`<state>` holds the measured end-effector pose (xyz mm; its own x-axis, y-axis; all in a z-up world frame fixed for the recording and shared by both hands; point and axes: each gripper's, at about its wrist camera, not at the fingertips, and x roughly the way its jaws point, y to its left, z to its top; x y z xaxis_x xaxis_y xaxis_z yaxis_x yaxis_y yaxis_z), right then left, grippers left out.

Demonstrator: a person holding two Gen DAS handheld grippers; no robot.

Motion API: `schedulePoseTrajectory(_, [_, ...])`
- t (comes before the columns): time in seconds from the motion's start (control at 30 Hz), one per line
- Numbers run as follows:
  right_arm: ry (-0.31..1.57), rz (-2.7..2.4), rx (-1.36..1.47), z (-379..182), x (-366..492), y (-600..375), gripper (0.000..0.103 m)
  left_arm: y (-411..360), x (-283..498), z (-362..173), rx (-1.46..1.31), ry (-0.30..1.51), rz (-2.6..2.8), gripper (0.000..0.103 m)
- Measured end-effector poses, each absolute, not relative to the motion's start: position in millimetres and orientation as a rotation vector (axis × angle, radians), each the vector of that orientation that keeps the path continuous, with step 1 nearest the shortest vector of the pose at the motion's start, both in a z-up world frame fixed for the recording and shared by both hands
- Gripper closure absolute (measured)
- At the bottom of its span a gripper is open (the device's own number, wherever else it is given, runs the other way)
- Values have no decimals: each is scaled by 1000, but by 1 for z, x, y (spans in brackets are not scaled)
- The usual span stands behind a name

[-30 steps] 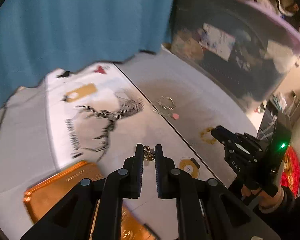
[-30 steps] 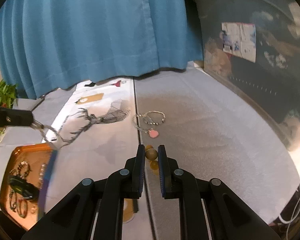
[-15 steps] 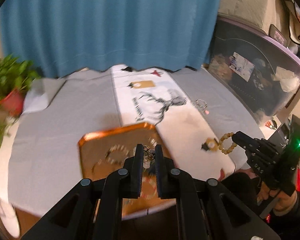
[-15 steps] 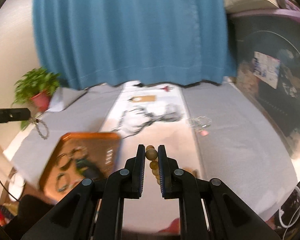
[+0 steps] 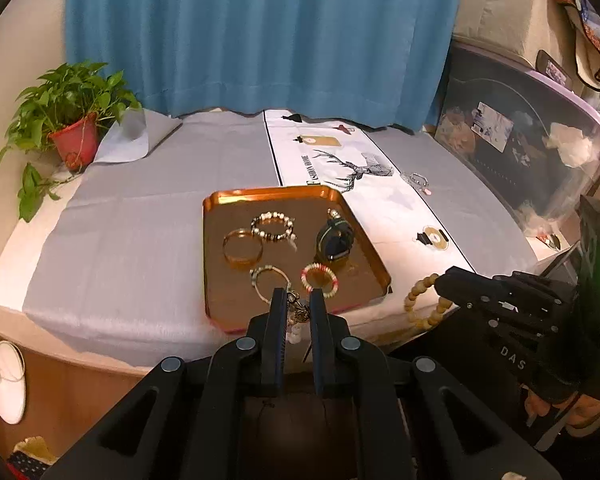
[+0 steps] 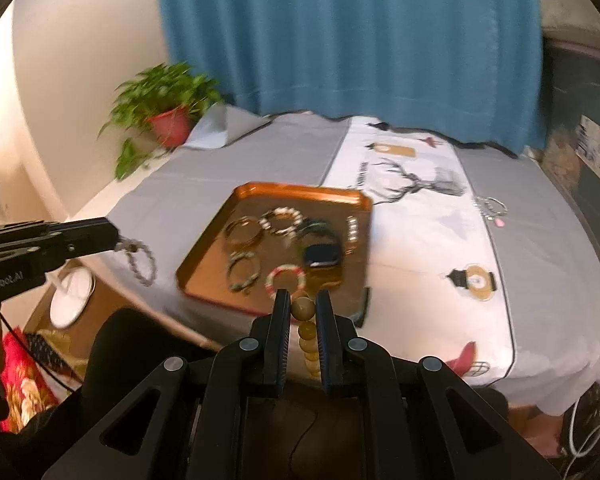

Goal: Organize jewelry
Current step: 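Carry the amber bracelet and gold chain piece over the orange tray, then lower both tools into the orange tray and open them to release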

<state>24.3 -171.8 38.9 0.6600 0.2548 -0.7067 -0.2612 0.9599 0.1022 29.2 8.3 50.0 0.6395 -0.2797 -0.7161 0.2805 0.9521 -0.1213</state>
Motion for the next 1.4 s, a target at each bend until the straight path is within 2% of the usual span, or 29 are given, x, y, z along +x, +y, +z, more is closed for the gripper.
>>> schedulePoseTrajectory(0.53, [819,319,-58,35,41,-144,90,17,44,27,1,845,-309,94])
schedulePoseTrajectory(1.4, [863,361,-50,2,162,-99,90,36,161,-31,-62,961,-300,94])
